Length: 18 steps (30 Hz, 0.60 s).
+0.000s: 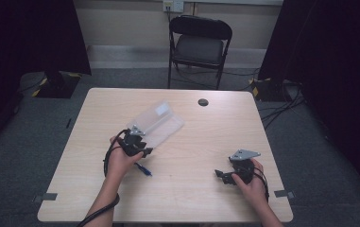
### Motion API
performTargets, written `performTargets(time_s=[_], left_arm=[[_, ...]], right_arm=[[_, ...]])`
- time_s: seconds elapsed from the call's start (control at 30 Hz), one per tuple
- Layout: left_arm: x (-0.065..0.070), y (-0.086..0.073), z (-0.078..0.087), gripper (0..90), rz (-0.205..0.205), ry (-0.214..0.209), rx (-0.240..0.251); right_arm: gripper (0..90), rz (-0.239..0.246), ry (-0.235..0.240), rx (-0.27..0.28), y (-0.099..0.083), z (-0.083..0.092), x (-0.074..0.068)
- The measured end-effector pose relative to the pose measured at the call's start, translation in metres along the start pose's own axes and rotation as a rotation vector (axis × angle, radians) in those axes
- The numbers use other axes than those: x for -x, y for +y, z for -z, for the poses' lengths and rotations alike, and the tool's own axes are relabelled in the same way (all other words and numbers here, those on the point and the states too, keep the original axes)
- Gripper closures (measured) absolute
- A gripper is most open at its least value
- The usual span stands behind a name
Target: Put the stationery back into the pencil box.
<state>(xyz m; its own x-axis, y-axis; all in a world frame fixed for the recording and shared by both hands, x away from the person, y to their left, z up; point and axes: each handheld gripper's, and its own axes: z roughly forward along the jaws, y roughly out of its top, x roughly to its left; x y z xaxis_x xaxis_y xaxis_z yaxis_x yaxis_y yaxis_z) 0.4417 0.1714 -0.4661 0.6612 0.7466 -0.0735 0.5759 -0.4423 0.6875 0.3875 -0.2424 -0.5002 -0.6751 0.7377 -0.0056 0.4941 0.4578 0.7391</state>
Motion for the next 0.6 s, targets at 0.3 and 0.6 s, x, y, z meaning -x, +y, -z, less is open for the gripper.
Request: performTargets(time_s=[0.3, 0.6], left_arm=[[0.001, -0.019, 0.028, 53.2, 0.003, -0.01, 0.022], [0.0, -0.034, 0.043, 53.2, 0.013, 0.01, 0.026]], right_arm=[[15.6, 0.0, 0.002, 0.0, 0.0, 0.0, 0.0], [15.6, 0.001, -0.002, -0.001, 0.0, 0.0, 0.0]])
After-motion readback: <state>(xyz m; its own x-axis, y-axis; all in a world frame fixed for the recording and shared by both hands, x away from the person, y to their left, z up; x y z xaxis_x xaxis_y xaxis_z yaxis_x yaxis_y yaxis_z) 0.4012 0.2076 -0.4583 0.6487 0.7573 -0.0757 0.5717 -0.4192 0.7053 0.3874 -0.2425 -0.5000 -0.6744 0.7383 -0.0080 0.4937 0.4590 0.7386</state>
